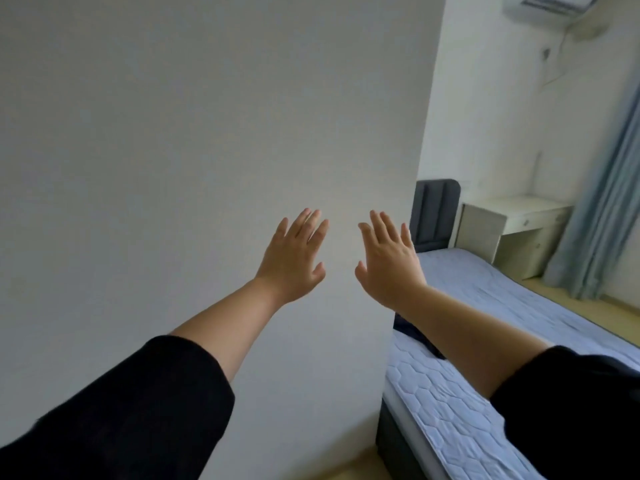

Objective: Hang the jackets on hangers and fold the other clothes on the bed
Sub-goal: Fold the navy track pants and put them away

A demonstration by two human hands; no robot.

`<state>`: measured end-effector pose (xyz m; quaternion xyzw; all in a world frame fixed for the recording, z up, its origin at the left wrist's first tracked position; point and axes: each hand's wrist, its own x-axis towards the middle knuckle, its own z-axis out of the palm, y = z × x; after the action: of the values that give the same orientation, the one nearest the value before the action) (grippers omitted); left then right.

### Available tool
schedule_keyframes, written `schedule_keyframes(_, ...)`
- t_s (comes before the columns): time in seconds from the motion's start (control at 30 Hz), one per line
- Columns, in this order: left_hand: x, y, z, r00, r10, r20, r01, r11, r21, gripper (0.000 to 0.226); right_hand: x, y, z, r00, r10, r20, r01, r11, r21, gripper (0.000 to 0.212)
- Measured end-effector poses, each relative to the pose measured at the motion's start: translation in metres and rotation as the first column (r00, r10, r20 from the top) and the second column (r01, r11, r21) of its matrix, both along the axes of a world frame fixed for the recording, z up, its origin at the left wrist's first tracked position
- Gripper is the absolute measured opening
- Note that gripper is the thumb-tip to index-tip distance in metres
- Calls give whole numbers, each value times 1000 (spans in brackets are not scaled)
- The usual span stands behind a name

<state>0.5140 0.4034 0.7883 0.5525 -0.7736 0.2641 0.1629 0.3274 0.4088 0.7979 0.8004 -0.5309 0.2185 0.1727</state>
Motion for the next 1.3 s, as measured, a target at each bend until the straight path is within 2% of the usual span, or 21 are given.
schedule_keyframes(0.1,-49,-64,-14,998,-34,-56,38,997,70,72,-53,-47,-11,997,-75,-14,76,997,16,65)
schedule_keyframes(0.27,-128,-143,-56,991,-60,-120,83,977,197,71,-146,-110,-45,969,-241,54,231,963,141,68)
schedule_keyframes(0.43,-195,-208,-115,973,-111,-200,170,938,302,68,-221,-188,-99,936,-335,111,301,922,244,67)
schedule_keyframes(0.57,-257,-276,-172,919,-95,-382,286,828,482,66,-262,-271,-163,910,-379,168,288,870,399,64)
schedule_keyframes(0.7,-318,-351,-226,891,-19,-454,318,740,593,66,-296,-360,-231,903,-396,166,255,806,534,64)
schedule_keyframes(0.9,-353,-429,-307,920,100,-380,237,629,740,69,-341,-446,-327,905,-417,78,270,707,653,63)
schedule_keyframes(1.1,-345,-443,-390,925,208,-318,165,533,830,70,-350,-476,-428,920,-390,24,247,628,738,60)
schedule_keyframes(1.3,-350,-448,-523,895,324,-306,138,451,882,70,-353,-483,-572,905,-423,-47,273,491,827,65)
